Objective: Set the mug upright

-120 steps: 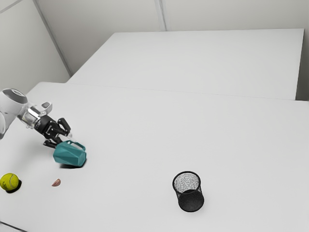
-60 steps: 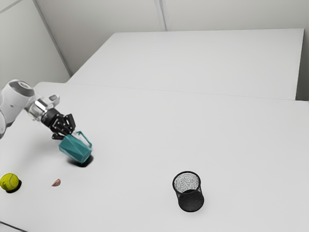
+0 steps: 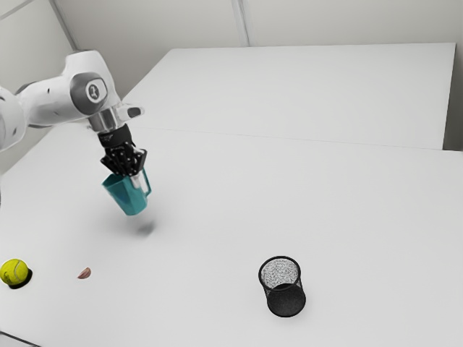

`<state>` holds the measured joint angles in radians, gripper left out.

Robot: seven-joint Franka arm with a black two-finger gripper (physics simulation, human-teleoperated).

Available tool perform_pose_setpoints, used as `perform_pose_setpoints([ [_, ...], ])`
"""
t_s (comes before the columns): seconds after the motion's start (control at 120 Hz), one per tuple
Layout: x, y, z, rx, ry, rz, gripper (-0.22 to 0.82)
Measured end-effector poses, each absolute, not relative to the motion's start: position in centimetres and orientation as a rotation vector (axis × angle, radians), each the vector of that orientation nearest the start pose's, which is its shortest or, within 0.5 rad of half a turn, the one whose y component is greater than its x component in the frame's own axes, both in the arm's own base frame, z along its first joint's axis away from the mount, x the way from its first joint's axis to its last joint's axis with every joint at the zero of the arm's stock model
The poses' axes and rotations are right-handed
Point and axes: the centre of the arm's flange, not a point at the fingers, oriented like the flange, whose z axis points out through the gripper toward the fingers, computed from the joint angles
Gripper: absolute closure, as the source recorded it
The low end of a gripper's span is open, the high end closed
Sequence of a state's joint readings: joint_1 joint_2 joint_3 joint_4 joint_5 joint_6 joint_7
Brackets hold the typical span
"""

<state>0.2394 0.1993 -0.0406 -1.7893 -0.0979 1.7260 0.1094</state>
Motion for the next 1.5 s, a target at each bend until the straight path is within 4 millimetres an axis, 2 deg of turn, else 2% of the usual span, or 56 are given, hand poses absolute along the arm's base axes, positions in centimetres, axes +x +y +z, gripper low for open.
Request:
perform_pose_setpoints([
  [0.15, 57.3, 6.9, 42.4, -3.160, -0.142, 0.284, 0.78],
  [0.283, 57.8, 4.5, 42.4, -3.130, -0.169, 0.212, 0.78],
  [0.467, 58.6, 3.8, 40.8, -3.114, -0.270, 0.182, 0.78],
  [0.617, 58.9, 2.2, 39.4, -3.110, -0.319, 0.191, 0.78],
  [1.033, 59.6, 1.0, 35.1, -3.078, -0.453, 0.263, 0.78],
  [1.175, 59.7, 1.0, 34.6, -3.069, -0.487, 0.264, 0.78],
  [1.358, 59.7, -0.3, 35.6, -3.056, -0.459, 0.234, 0.38],
  [1.5, 59.5, -0.6, 37.8, -3.049, -0.460, 0.179, 0.20],
])
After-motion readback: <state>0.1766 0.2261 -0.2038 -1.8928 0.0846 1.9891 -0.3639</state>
